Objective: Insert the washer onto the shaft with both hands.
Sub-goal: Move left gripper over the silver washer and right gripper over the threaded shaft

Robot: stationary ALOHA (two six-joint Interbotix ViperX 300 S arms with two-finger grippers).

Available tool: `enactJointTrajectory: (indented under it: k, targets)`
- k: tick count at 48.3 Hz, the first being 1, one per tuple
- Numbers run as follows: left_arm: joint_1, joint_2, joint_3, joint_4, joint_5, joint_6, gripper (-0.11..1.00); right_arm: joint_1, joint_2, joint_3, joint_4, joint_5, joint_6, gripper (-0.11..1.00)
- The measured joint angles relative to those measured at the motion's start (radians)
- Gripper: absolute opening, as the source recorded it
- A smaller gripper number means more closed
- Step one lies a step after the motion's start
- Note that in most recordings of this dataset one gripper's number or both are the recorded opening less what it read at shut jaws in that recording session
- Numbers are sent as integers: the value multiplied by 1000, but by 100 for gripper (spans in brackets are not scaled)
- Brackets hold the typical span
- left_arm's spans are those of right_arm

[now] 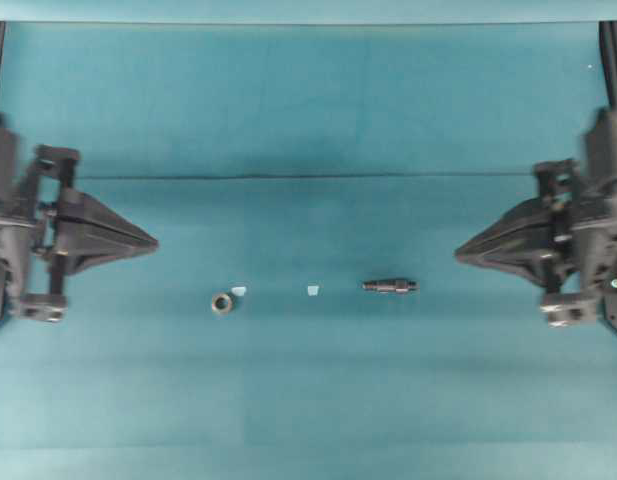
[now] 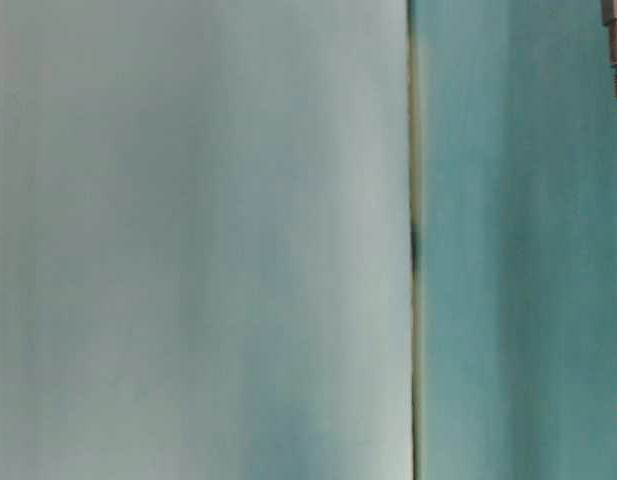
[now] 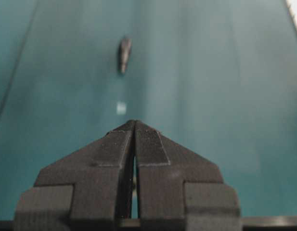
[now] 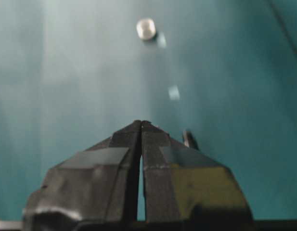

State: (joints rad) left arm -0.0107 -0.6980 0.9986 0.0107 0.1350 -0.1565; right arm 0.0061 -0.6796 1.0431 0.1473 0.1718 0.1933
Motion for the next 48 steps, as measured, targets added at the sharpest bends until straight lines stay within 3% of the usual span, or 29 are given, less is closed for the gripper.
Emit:
enactJointTrajectory:
  k: [12, 31, 48]
  targets:
    - [-32, 135, -63, 2, 74, -2, 2, -12, 192, -100, -3, 144, 2, -9]
    - [-37, 371, -215, 8, 288, 34, 2, -14, 425, -273, -117, 388, 0, -9]
    - [-43, 492, -295, 8, 353, 98, 2, -5, 520, -313, -133, 402, -31, -9]
